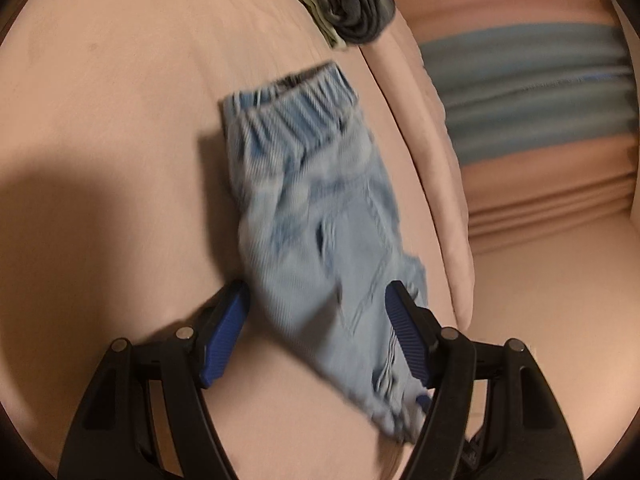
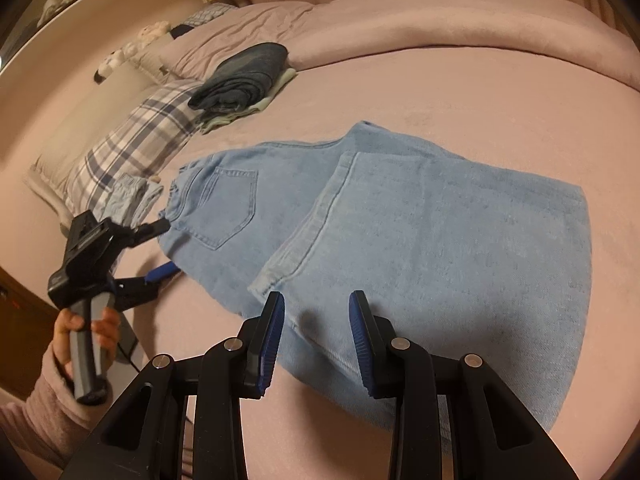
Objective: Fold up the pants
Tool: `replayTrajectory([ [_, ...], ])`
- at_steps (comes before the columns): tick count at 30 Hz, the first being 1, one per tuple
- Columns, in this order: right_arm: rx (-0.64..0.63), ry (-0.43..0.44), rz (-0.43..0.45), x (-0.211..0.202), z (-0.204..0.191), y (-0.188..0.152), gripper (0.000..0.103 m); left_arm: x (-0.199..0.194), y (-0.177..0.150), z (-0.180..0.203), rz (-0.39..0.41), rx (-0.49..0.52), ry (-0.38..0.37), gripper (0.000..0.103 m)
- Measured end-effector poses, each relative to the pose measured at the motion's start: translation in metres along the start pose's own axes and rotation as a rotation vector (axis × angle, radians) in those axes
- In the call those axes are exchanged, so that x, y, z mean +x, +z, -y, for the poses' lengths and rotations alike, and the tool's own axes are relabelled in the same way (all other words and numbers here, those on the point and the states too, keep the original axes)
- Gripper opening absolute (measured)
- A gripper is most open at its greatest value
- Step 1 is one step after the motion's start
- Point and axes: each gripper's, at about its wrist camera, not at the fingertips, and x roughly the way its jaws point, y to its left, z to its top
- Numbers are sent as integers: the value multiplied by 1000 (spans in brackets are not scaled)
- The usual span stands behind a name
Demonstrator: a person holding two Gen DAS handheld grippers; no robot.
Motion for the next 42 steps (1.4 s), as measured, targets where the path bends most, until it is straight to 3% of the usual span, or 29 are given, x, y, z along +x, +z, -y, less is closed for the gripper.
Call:
replayTrajectory([
  [5,12,6,0,5,-2,7,33,24,23,6,68,-10,39,70],
  [9,6,12,-12,18,-6,23,33,31,33,9,69,-12,58,67],
  [10,4,11,-16,25,-9,30,33,31,34,9,69,-6,59,63],
  [12,0,8,-25,36,-12,41,33,30,35,5,68,-10,69,34],
  [15,-3,25,-47,62,-20,61,33,22,36,-5,62,-49,44,26],
  [18,-25,26,-77,91,-30,80,30,15,33,11,78,47,83,23],
  [20,-36,-40,-150,119,-32,87,27,9,29,26,103,123,89,22],
  [22,-98,-113,-149,139,-36,90,16,1,25,41,128,209,85,22],
  [27,-115,-159,-165,131,-47,93,15,-4,19,63,152,339,101,22],
  [30,-90,-109,-156,103,-51,77,15,-5,16,70,155,393,107,22],
  [33,-93,-64,-242,104,-56,45,16,-3,11,84,146,459,103,22],
  [36,-175,-90,-203,101,-63,33,17,-2,2,100,167,537,122,22],
  [39,-15,50,-177,80,-46,37,17,-7,-5,117,171,588,106,22],
  [42,57,69,-86,49,-26,31,17,-6,-19,134,160,665,97,22],
])
